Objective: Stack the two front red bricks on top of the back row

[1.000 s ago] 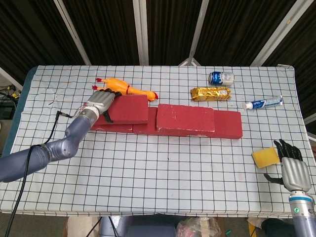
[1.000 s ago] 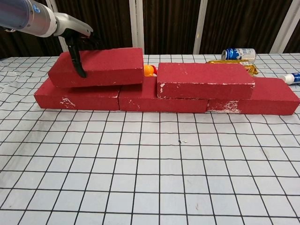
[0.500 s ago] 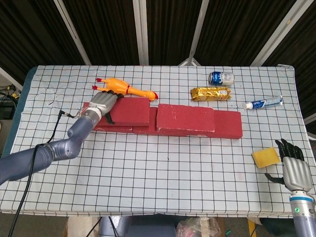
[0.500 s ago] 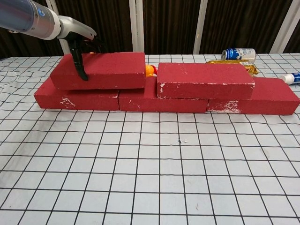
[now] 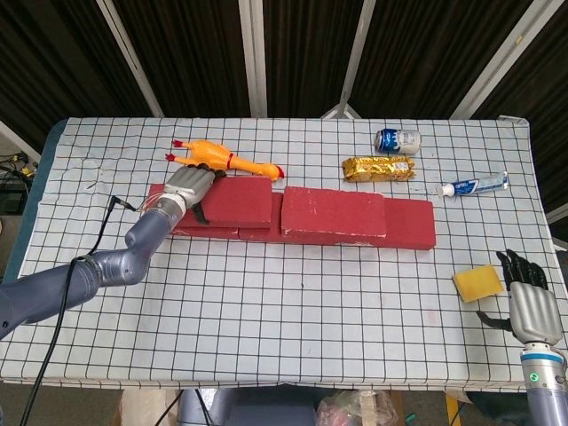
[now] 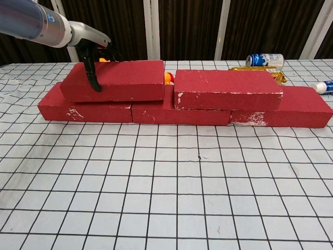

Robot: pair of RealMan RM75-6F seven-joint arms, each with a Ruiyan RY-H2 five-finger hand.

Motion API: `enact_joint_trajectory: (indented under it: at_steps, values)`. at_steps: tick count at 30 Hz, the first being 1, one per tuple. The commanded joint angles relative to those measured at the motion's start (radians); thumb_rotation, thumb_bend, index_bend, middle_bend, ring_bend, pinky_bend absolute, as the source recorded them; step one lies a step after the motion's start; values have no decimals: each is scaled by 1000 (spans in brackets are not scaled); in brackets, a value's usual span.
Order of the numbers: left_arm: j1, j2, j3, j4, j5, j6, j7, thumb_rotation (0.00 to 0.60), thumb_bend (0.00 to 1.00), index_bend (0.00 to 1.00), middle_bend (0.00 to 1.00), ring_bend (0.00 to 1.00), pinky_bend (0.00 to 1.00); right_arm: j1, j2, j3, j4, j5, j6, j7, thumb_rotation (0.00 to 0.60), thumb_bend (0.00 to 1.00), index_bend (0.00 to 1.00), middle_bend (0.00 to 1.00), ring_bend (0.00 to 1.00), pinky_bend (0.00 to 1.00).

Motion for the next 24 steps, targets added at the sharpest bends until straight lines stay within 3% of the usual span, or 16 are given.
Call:
enact_joint_trajectory:
  at_steps: [1,24]
  values:
    - [-6,-2,4,-1,2,-3,-6,600,0,289,180,69,124,0,-1,1,0,2,1,-2,600,168,46,0,0,0]
    - [-55,-19,53,0,-11,11,-38,600,0,288,162,67,124,-4,-4,10,-4,16,8,-6,600,168,45,0,0,0]
